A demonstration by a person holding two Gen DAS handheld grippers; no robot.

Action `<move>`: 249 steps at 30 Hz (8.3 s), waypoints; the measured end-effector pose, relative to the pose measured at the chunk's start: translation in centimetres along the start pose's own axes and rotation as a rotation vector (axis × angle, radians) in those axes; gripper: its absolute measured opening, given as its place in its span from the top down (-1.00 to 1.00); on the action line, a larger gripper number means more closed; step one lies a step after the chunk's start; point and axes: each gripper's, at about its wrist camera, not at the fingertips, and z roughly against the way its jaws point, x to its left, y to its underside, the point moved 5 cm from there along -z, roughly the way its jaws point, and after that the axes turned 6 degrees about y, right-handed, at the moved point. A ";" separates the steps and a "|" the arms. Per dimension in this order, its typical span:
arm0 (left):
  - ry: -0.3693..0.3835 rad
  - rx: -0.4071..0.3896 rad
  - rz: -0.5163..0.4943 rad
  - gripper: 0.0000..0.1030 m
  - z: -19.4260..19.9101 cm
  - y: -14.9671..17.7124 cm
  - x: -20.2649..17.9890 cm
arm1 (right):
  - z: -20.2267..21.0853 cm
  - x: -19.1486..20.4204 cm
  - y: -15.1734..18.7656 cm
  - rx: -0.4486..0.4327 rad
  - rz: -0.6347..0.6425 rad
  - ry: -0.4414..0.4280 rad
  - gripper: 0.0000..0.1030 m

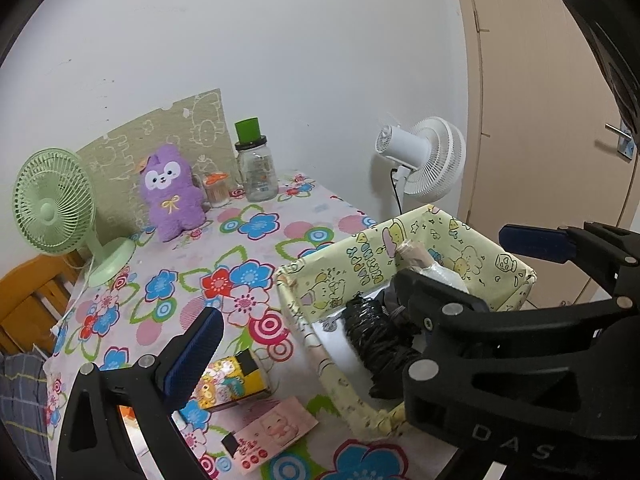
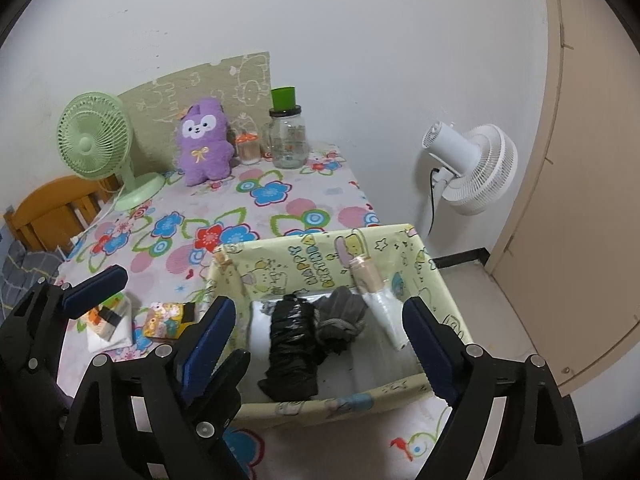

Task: Organize soft objects
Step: 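Withdraw both tools from the gift box back over the bed, then grasp the pink wipes pack with the right tool and lift it, then grasp the green tissue pack with the left tool while the right tool holds the wipes, then carry the green tissue pack and pink wipes pack over the yellow gift box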

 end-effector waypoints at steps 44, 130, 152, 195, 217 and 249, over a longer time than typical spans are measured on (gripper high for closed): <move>-0.120 -0.013 0.105 -0.98 6.5 7.0 9.4 | 3.1 12.8 3.7 0.005 0.102 -0.172 -0.74; -0.120 0.197 0.255 -0.97 -1.3 15.9 15.1 | -8.5 17.2 10.3 0.245 0.085 -0.042 0.09; -0.187 0.112 0.274 -0.96 0.3 12.0 18.0 | -6.0 19.0 5.2 0.121 0.086 -0.121 0.20; -0.215 0.089 0.312 -0.12 0.5 11.6 16.5 | -4.5 18.1 5.2 0.067 0.108 -0.164 0.19; -0.196 0.024 0.330 -0.13 4.3 10.5 12.7 | 0.8 15.1 5.3 -0.023 0.121 -0.179 0.19; -0.157 -0.044 0.250 -0.13 5.6 4.8 7.2 | 4.5 8.8 1.6 -0.108 0.096 -0.116 0.18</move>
